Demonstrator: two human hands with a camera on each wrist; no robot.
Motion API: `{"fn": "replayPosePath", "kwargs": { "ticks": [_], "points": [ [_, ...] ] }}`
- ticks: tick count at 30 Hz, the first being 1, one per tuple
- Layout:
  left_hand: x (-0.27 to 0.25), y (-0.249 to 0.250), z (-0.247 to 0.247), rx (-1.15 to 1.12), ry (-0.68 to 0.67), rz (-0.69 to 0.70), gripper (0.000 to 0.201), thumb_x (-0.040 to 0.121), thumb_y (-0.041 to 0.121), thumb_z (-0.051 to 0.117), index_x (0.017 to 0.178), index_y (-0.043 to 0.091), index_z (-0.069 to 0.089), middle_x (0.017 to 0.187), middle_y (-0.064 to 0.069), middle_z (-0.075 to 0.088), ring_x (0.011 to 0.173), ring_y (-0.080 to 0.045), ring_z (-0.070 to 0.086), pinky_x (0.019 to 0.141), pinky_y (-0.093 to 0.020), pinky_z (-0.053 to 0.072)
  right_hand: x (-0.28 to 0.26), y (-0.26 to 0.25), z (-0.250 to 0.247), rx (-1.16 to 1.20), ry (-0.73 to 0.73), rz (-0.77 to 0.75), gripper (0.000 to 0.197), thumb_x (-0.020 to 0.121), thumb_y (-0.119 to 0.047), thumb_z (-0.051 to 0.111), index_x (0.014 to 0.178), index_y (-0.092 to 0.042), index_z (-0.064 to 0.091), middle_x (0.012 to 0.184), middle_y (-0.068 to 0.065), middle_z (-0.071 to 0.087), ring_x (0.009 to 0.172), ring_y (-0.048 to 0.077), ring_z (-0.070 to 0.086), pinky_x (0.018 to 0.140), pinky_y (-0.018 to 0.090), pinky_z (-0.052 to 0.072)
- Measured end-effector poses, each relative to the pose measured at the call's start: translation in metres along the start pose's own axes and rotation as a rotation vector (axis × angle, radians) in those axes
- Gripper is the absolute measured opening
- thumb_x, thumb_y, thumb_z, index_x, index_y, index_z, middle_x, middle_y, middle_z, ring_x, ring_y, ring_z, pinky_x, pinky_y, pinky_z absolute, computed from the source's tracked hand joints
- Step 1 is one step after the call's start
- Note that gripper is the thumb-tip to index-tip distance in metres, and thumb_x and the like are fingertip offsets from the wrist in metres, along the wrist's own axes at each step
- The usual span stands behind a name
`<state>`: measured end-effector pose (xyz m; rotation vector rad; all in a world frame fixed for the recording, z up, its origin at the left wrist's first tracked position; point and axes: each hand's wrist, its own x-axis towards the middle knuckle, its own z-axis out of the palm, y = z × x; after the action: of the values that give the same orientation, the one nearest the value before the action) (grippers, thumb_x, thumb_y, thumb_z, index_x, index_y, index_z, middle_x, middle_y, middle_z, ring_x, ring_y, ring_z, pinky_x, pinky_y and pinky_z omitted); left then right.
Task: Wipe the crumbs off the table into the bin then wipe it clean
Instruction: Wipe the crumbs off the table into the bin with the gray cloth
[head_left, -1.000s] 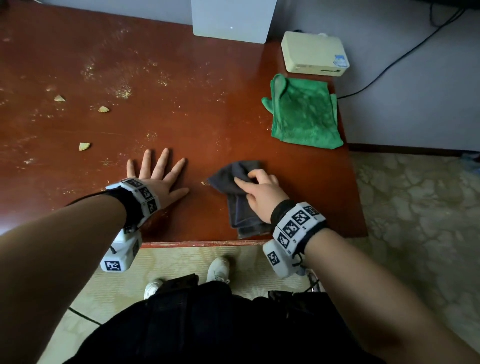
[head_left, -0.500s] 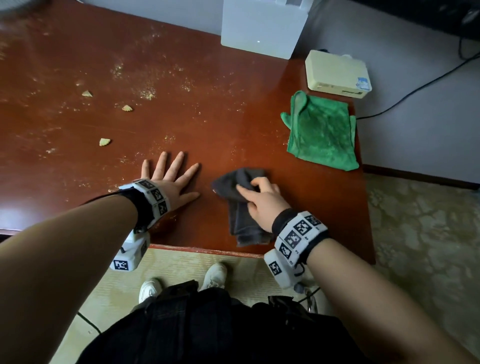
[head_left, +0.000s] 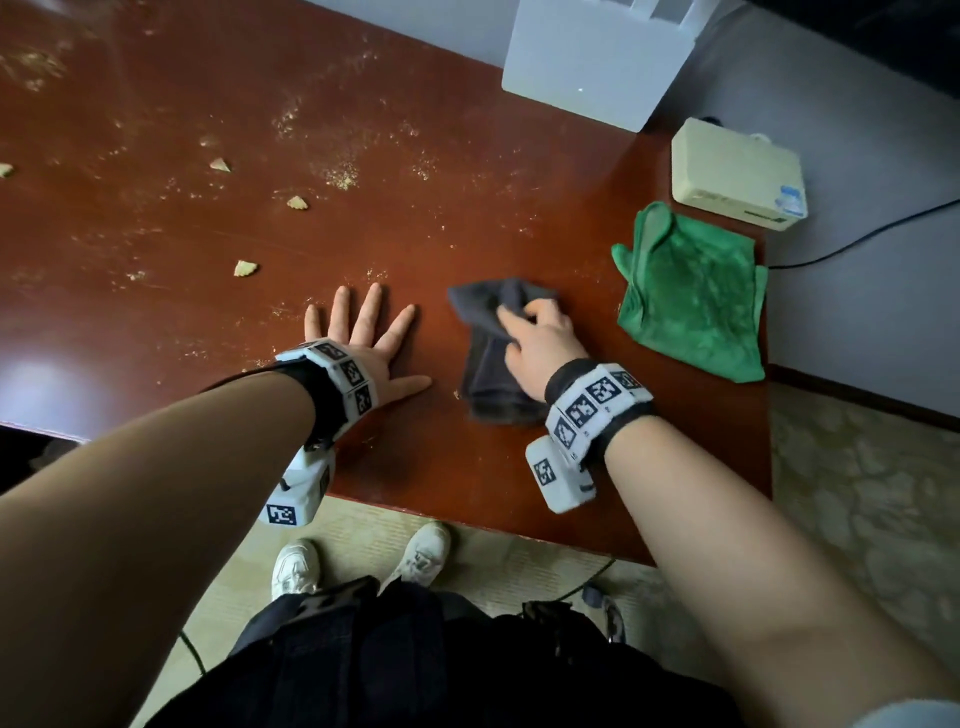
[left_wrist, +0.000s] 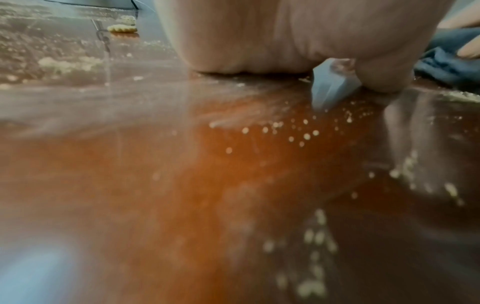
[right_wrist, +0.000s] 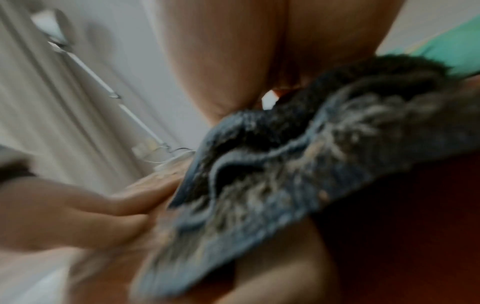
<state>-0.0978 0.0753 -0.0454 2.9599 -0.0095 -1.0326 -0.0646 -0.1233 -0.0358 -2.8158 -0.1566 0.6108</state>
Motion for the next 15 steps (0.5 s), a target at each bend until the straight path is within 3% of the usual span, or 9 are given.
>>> {"fn": "replayPosePath", "kwargs": {
  "ticks": [2,5,8,10,15],
  "points": [
    [0.003,0.0,-0.001,0.004,-0.004,-0.004,0.087,0.079,0.079,0.028,0.142,0.043,-0.022,0.151,0.002,-0.032,0.139,-0.032,-0.026,0.111,-0.056,-0.01,0.007,0.004,-0.007,0.035,0.036,-0.05,0.049,0.095,-0.009,0.037,0.141,-0.026,0.039,0.143,0.007,0.03,0.124,0.031,0.032,0.103,0.034,0.031],
    [0.002,0.0,-0.002,0.007,-0.022,-0.005,0.088,0.079,0.08,0.026,0.141,0.043,-0.024,0.15,0.002,-0.034,0.139,-0.032,-0.027,0.111,-0.056,-0.01,0.029,0.027,-0.025,-0.041,0.151,0.211,0.053,0.096,-0.01,0.035,0.146,-0.025,0.027,0.148,0.012,0.025,0.127,0.034,0.029,0.104,0.036,0.03],
    [0.002,0.001,-0.003,0.017,-0.035,-0.01,0.088,0.078,0.08,0.026,0.141,0.043,-0.025,0.15,0.002,-0.035,0.139,-0.032,-0.027,0.111,-0.056,-0.01,0.037,0.039,-0.033,-0.133,0.097,0.397,0.06,0.095,-0.011,0.037,0.15,-0.021,0.014,0.151,0.014,0.015,0.133,0.033,0.022,0.109,0.035,0.027],
    [0.003,0.0,-0.005,0.025,-0.045,-0.012,0.089,0.078,0.08,0.025,0.14,0.043,-0.026,0.15,0.002,-0.035,0.139,-0.032,-0.027,0.111,-0.056,-0.01,0.033,0.033,-0.03,-0.165,0.079,0.347,0.065,0.093,-0.01,0.041,0.15,-0.021,0.012,0.151,0.013,0.014,0.134,0.033,0.021,0.108,0.034,0.027],
    [0.005,-0.001,-0.006,0.039,-0.037,-0.001,0.091,0.077,0.081,0.027,0.14,0.043,-0.025,0.15,0.001,-0.034,0.139,-0.034,-0.026,0.111,-0.059,-0.008,0.011,0.028,-0.017,-0.159,-0.054,0.001,0.053,0.096,-0.01,0.035,0.146,-0.024,0.025,0.15,0.007,0.018,0.13,0.033,0.024,0.106,0.037,0.028]
  ]
}}
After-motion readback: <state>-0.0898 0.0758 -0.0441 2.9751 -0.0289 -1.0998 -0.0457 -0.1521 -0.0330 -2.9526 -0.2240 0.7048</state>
